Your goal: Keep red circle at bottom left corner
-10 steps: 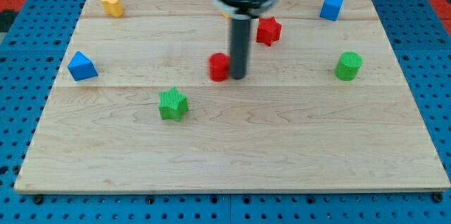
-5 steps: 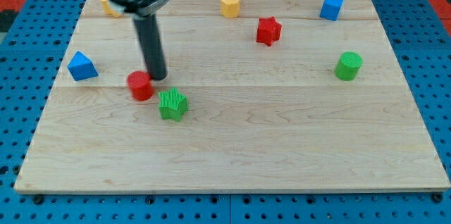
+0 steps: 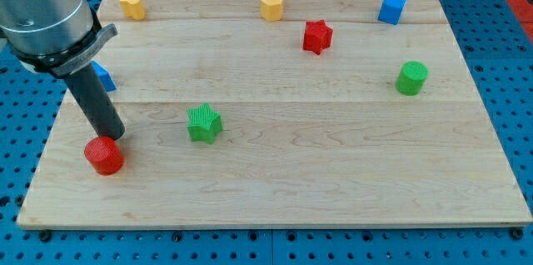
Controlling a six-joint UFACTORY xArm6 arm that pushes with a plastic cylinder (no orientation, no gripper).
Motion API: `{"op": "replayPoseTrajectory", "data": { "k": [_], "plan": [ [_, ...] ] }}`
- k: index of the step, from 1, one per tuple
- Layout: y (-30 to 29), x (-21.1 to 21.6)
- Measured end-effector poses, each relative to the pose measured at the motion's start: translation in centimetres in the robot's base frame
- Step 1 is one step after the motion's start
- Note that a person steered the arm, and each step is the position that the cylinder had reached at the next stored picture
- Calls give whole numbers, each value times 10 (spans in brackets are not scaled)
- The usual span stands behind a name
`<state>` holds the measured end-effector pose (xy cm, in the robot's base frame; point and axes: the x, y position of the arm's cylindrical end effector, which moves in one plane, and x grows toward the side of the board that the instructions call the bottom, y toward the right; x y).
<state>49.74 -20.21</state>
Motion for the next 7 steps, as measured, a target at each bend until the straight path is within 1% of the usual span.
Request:
{"op": "replayPoseTrajectory", "data": {
  "k": [1, 2, 3, 4, 5, 6, 7],
  "plan": [
    [40, -4],
    [40, 21],
    [0, 33],
    [-12, 34],
    [-14, 13],
    [-46, 20],
    [-51, 30]
  ]
}}
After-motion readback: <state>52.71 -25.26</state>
